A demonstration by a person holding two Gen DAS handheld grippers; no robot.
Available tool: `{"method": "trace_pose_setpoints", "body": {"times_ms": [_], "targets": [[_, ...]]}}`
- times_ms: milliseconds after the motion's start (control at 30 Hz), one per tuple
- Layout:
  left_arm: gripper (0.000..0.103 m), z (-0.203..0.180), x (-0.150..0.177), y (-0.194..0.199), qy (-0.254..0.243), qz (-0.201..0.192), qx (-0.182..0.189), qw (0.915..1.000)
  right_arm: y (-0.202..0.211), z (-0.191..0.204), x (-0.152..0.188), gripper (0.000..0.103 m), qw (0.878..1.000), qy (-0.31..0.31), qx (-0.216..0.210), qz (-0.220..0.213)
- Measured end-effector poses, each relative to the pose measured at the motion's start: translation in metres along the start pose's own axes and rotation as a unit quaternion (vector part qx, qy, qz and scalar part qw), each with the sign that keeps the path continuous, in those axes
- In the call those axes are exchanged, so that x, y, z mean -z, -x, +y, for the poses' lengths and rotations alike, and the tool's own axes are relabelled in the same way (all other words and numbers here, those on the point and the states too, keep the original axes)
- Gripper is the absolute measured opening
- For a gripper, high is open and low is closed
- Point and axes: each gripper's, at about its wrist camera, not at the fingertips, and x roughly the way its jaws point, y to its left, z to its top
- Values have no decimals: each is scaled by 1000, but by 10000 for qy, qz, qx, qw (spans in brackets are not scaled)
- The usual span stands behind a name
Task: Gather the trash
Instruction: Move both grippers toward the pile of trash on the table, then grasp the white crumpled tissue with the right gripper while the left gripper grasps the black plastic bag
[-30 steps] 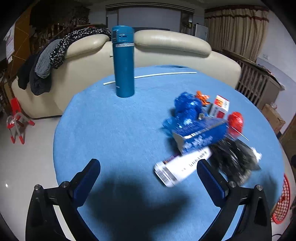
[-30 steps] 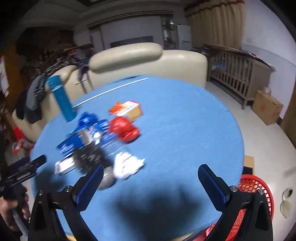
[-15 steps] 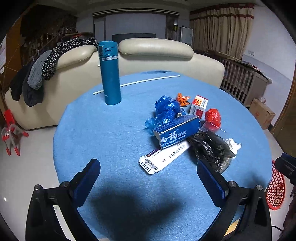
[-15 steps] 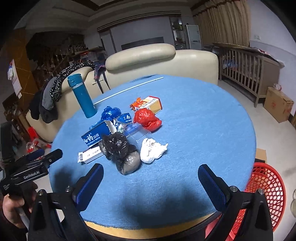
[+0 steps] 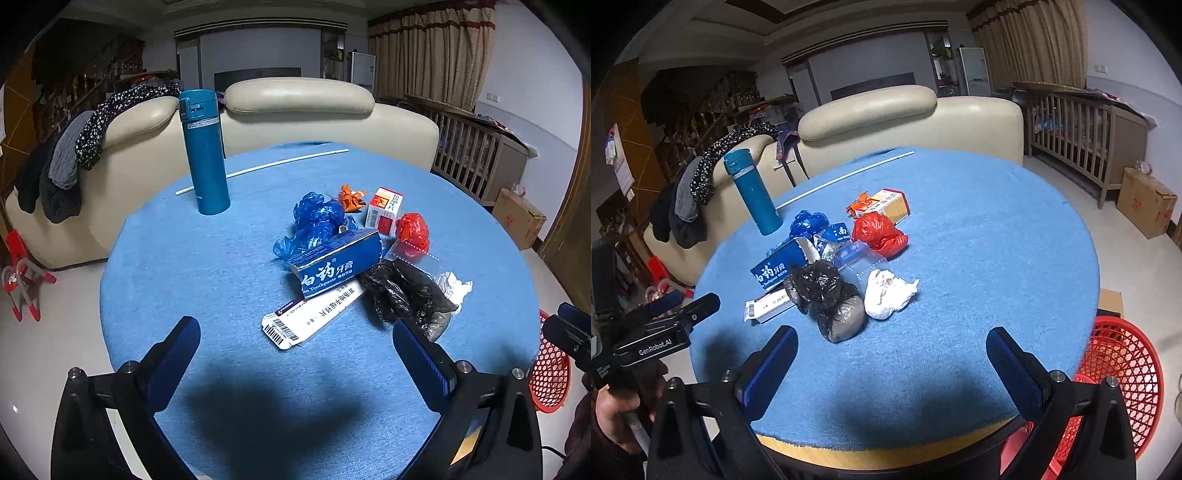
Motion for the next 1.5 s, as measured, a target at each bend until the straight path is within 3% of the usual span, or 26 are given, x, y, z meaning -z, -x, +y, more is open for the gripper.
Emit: {"method": "trace_pose_setpoints", "body": {"times_ms": [400, 700, 967, 1033, 1100, 1267, 1300, 1400, 1500], "targets": [[103, 7, 9, -1, 78, 23, 66, 9999, -3, 0, 5, 103, 10000, 74, 7, 48], [103, 16, 28, -11, 151, 197, 125, 9996, -27, 4, 16, 103, 9990, 278, -48, 343], [103, 11, 32, -15, 176, 242, 280, 9992, -79, -27, -13, 102, 9972, -454, 13, 599], [103, 7, 32, -16, 133, 252, 327, 9991, -95, -30, -22, 97, 9952, -663, -87, 711], [103, 3, 31, -17, 105, 258, 386, 9989, -113, -31, -29, 86, 9932, -780, -58, 866], [103, -6, 27, -22, 47, 284, 493, 9984, -144, -20, -31, 79, 9912, -681, -51, 1135], [103, -9, 25, -23, 33, 291, 525, 9982, -150, -19, -30, 64, 9902, -666, -94, 1226], [103, -17, 21, -27, -14, 299, 567, 9979, -159, -11, -32, 39, 9899, -514, -304, 1282], [103, -26, 17, -31, -55, 313, 606, 9977, -153, -9, -34, 38, 9928, -306, -214, 1137]]}}
